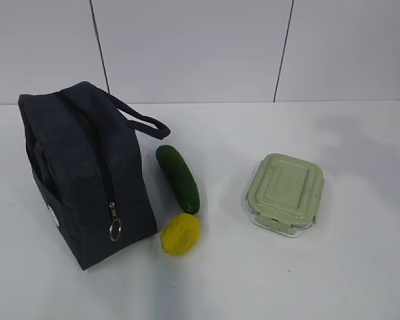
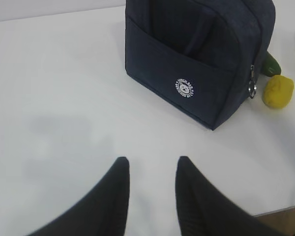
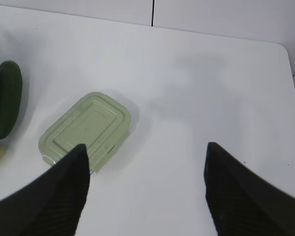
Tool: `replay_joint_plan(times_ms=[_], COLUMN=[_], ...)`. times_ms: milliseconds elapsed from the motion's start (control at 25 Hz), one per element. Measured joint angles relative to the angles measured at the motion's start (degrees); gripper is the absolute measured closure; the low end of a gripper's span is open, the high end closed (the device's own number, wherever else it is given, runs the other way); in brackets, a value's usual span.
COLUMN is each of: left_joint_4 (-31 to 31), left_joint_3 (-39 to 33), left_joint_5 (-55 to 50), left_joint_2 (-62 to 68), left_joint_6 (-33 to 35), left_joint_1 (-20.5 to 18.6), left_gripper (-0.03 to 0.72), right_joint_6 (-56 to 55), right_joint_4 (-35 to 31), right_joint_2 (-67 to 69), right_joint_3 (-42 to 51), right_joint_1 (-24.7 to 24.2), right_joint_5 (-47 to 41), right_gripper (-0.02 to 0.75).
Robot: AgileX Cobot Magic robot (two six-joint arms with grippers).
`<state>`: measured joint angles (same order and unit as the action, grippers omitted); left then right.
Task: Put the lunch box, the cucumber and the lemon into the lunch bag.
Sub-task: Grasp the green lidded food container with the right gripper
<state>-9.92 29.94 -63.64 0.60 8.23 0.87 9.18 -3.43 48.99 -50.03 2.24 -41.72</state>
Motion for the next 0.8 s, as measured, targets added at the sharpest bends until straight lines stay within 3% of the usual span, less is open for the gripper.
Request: replay_joint_plan(times_ms=[800], left_joint_4=[-0.1], left_joint_3=[0.0], left_joint_5=[0.0], left_joint_2=[0.0], left_joint_6=[0.0], left_joint_1=[0.0], left_gripper=[0.441], right_joint_6=[0.0], right_joint_4=[-1.7], right_joint_2=[8.1], right_joint_3=[-0.3], right_joint_1=[0.0], right_joint_5=[-1.4], right_gripper=[0.186])
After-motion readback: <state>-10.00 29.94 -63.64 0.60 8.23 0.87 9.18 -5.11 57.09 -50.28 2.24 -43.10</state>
